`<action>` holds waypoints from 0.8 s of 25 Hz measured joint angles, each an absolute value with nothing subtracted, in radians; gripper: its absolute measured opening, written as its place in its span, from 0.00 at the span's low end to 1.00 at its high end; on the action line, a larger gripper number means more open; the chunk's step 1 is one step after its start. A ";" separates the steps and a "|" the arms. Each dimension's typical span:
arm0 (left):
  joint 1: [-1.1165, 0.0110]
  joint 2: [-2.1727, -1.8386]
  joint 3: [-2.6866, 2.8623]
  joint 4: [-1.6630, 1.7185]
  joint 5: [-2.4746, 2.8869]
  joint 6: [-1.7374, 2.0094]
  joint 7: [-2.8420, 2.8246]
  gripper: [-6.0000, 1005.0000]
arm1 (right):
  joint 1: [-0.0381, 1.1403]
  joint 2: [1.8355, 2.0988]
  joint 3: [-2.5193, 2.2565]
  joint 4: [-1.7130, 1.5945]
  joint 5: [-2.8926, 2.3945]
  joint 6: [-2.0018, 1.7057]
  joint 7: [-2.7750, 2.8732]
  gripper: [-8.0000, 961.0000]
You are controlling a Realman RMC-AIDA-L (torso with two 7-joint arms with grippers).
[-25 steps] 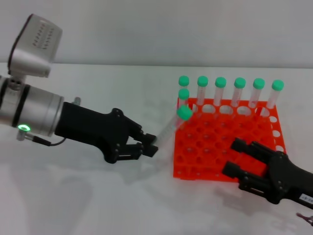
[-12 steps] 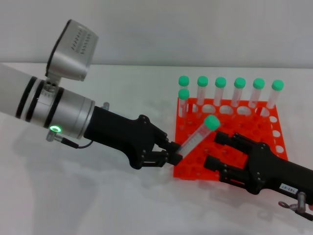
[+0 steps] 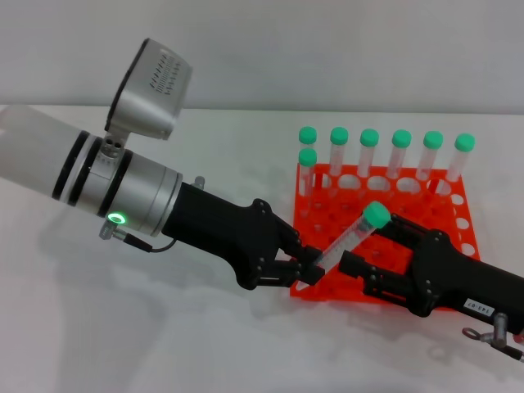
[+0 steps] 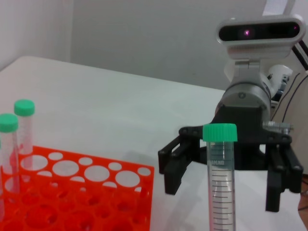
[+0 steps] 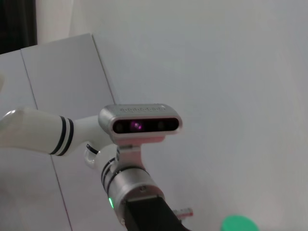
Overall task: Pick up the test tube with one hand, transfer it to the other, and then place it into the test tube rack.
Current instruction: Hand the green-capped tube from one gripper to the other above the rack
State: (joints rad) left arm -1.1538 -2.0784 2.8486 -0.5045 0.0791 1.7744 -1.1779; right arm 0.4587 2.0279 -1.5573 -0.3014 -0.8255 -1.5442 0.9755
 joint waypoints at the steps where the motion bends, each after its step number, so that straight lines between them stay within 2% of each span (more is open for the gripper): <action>1: -1.155 -2.078 2.849 -0.502 0.083 1.770 -1.179 0.19 | 0.459 2.028 -1.557 -0.303 -0.825 -1.546 0.976 0.76; 9: -1.171 -2.079 2.848 -0.460 0.111 1.717 -1.189 0.19 | 0.459 2.028 -1.561 -0.322 -0.825 -1.553 0.975 0.75; 12: -1.176 -2.079 2.847 -0.450 0.120 1.705 -1.191 0.19 | 0.461 2.028 -1.562 -0.322 -0.825 -1.550 0.976 0.62; 17: -1.179 -2.079 2.847 -0.437 0.122 1.695 -1.194 0.19 | 0.465 2.028 -1.562 -0.322 -0.824 -1.543 0.978 0.59; 20: -1.181 -2.079 2.847 -0.437 0.122 1.693 -1.194 0.19 | 0.467 2.028 -1.569 -0.322 -0.823 -1.541 0.981 0.51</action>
